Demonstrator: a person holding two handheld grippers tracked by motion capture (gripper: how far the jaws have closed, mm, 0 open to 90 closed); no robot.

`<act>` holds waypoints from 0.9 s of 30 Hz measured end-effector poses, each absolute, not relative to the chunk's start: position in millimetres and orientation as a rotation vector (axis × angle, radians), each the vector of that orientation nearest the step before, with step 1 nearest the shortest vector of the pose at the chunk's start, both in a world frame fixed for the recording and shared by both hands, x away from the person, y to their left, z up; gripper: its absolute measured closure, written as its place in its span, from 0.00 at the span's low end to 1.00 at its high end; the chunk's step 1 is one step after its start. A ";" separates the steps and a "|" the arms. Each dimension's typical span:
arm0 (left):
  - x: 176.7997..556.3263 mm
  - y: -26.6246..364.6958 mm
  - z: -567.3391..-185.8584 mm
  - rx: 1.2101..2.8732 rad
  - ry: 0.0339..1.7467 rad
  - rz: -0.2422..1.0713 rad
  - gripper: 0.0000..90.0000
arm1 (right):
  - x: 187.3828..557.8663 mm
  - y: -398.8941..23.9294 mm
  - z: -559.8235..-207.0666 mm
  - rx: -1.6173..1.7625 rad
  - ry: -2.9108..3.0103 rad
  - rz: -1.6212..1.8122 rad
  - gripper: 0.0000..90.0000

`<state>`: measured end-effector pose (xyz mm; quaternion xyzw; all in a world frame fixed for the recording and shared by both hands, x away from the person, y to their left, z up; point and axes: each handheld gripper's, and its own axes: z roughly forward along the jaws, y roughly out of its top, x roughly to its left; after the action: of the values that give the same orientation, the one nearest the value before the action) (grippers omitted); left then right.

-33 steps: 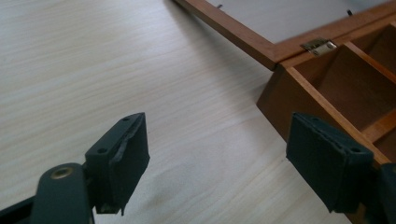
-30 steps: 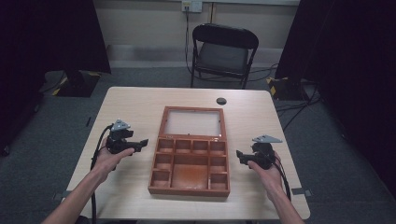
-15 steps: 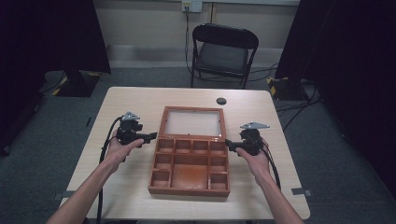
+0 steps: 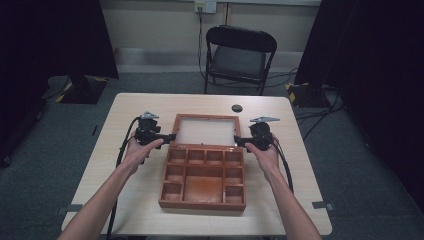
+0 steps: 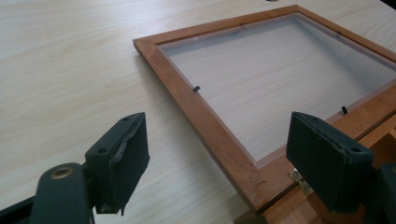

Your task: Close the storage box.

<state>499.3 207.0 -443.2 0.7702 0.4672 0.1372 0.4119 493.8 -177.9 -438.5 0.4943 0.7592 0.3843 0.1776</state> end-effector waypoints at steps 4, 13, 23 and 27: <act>505.2 197.2 -453.5 1.961 1.177 0.311 0.23 | 503.8 -167.6 -451.8 1.430 2.186 1.094 0.21; 510.0 190.6 -462.4 1.981 1.199 0.264 0.23 | 514.2 -155.6 -464.1 1.443 2.192 1.047 0.18; 514.7 186.4 -467.1 1.982 1.221 0.257 0.18 | 519.7 -152.2 -470.2 1.527 2.194 1.108 0.15; 517.7 185.6 -467.7 1.994 1.204 0.243 0.17 | 522.5 -153.2 -473.6 1.579 2.189 1.149 0.14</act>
<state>517.7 185.6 -467.7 0.7843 0.4736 0.0955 0.3891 522.5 -153.2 -473.6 0.5355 0.7422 0.3895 0.1038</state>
